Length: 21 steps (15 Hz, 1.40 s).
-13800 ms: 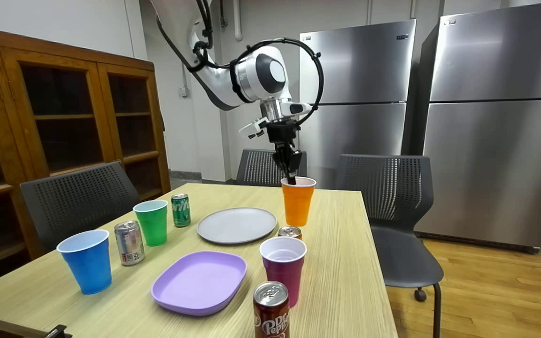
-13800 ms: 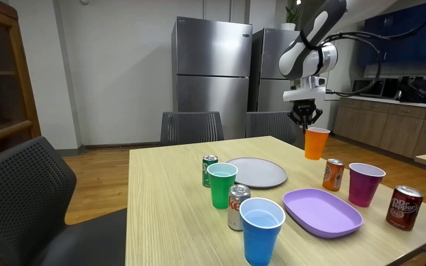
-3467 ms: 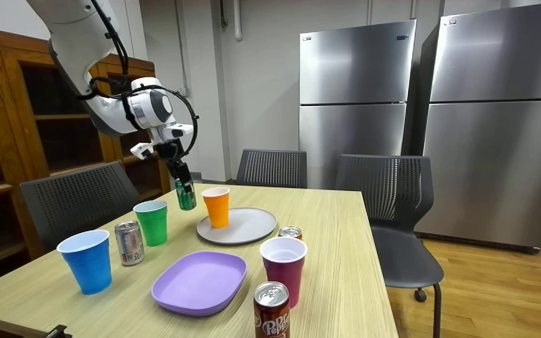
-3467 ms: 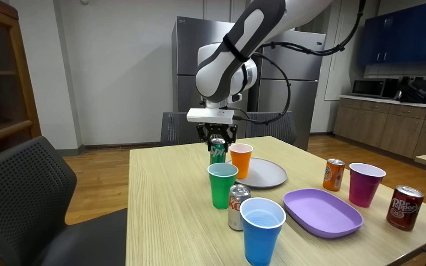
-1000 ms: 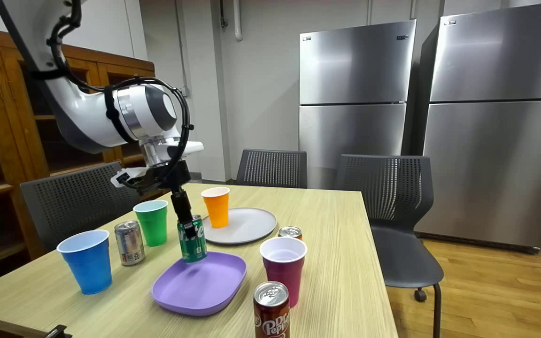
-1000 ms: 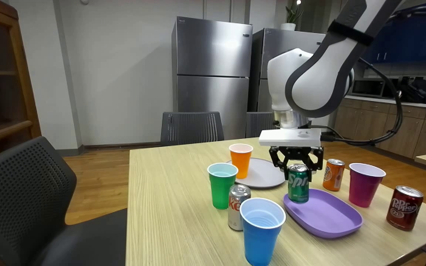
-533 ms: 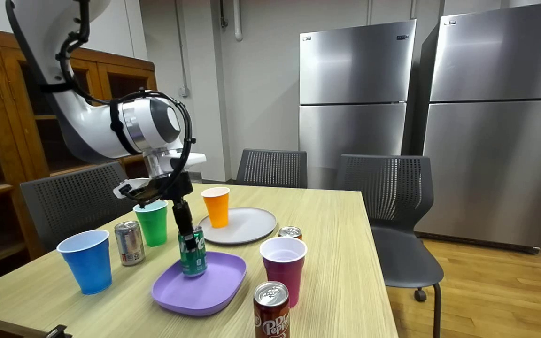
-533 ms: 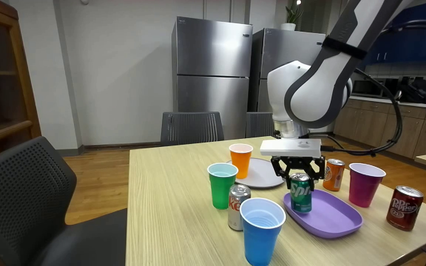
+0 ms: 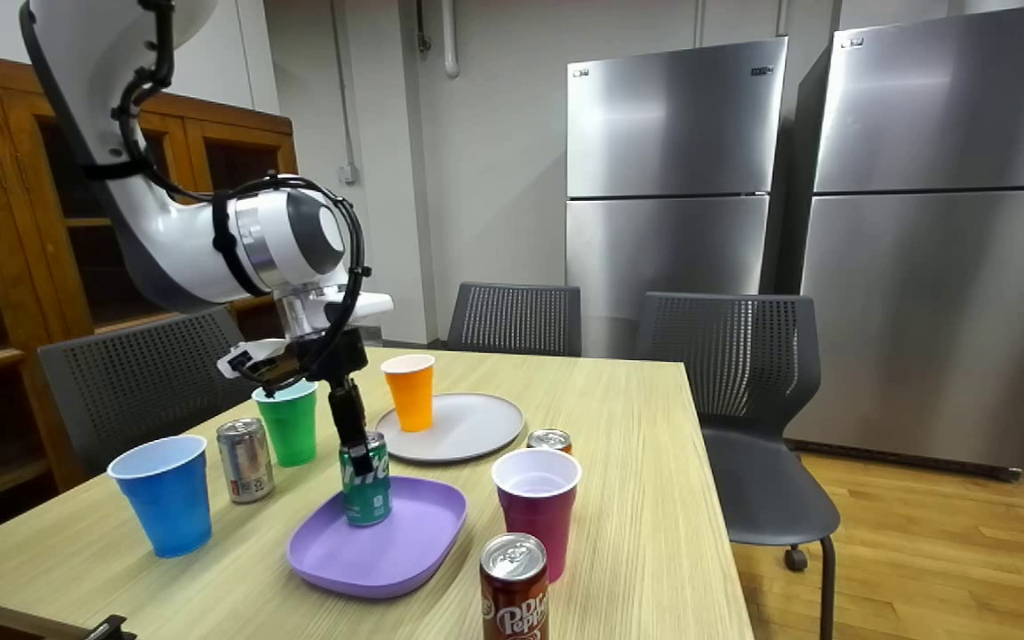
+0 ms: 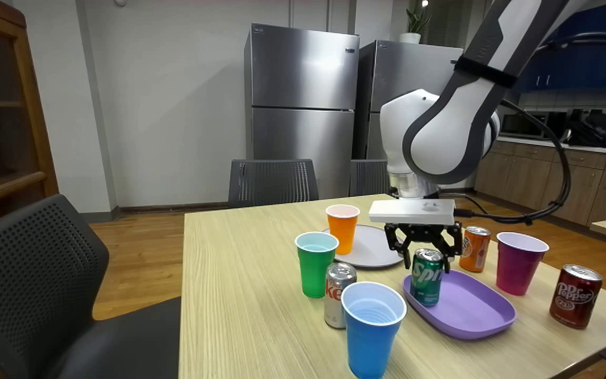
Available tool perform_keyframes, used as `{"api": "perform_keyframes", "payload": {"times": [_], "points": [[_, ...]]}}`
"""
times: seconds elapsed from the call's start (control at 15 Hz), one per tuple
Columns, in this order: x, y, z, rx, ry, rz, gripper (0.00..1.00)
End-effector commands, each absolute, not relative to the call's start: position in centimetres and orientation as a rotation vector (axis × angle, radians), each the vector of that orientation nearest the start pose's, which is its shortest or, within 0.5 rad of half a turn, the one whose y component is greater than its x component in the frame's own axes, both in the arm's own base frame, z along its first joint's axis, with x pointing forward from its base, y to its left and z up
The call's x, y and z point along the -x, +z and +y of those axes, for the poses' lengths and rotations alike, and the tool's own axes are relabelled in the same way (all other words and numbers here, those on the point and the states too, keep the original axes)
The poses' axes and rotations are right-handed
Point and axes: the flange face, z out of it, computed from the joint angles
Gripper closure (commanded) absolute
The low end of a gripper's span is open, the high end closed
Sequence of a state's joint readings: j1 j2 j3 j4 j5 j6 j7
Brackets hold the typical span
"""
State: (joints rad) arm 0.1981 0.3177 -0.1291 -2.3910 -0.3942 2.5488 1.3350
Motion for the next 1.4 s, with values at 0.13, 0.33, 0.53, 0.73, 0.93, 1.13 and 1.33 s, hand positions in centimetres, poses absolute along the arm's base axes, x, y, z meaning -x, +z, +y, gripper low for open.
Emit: {"api": "perform_keyframes", "payload": {"times": [0.13, 0.33, 0.53, 0.73, 0.93, 1.13, 1.33], "points": [[-47.9, 19.9, 2.8, 3.043, -0.086, 1.512, 0.00], [-48.0, 22.1, 2.8, 3.009, -0.119, 1.480, 0.00], [-48.7, 24.4, 3.1, 3.022, -0.173, 1.410, 0.00], [-49.7, 26.0, 4.3, 3.049, -0.234, 1.315, 0.00], [-50.9, 27.2, 6.2, 3.068, -0.281, 1.194, 0.00], [-52.1, 27.7, 8.3, 3.083, -0.310, 1.081, 0.00], [-53.5, 28.2, 10.6, 3.095, -0.338, 0.969, 0.00]]}}
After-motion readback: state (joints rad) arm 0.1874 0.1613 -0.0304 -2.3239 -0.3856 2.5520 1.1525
